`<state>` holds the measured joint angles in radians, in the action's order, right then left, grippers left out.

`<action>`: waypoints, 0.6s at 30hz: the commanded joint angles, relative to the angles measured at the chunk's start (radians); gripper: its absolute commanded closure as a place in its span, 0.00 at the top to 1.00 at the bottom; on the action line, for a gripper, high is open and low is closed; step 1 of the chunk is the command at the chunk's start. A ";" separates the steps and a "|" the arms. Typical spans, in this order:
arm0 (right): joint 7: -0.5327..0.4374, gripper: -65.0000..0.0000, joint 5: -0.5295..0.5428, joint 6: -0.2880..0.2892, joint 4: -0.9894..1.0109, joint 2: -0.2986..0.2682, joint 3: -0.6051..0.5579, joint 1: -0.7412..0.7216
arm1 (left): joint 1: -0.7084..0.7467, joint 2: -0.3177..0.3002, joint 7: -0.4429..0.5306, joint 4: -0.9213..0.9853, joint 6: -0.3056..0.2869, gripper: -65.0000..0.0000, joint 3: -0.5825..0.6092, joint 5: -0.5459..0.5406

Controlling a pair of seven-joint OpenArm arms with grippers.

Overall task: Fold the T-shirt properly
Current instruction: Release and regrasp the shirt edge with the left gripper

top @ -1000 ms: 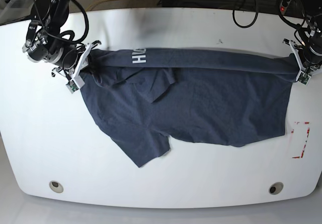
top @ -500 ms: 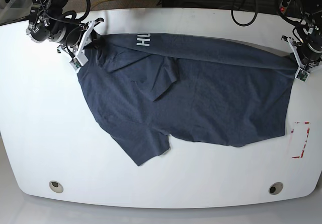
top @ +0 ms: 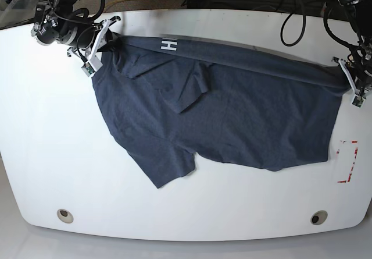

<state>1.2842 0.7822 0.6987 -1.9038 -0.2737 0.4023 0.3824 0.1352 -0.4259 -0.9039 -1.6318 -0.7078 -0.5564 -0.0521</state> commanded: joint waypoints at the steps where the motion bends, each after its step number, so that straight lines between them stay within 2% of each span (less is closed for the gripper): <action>1: -0.011 0.00 0.006 -0.001 -0.018 -0.012 0.007 -0.003 | -0.038 -0.027 0.006 0.005 0.010 0.49 0.009 0.007; 3: -0.011 0.00 0.004 -0.001 -0.018 -0.012 0.007 -0.003 | -0.064 -0.031 0.006 0.026 0.010 0.61 0.014 0.007; 6: -0.011 0.00 0.004 -0.001 -0.018 -0.012 0.005 -0.003 | -0.133 -0.037 0.006 0.087 0.010 0.73 0.011 0.007; 11: -0.013 0.00 0.004 -0.001 -0.018 -0.011 0.004 -0.003 | -0.230 -0.087 0.004 0.204 0.010 0.76 0.009 -0.021; 13: -0.013 0.00 0.004 -0.001 -0.018 -0.011 0.004 -0.003 | -0.256 -0.113 -0.005 0.261 0.010 0.76 0.012 -0.114; 15: -0.013 0.00 0.004 -0.001 -0.018 -0.009 0.004 -0.003 | -0.240 -0.179 -0.045 0.318 0.010 0.76 0.035 -0.213; 18: -0.013 0.00 0.004 -0.001 -0.018 -0.006 0.005 -0.003 | -0.265 -0.255 -0.091 0.399 0.010 0.76 0.138 -0.361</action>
<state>1.2839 0.7712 0.6987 -1.9038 -0.2687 0.4000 0.3817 -0.0990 -0.6323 -0.9894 -1.2591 -0.7055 -0.4484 -0.3595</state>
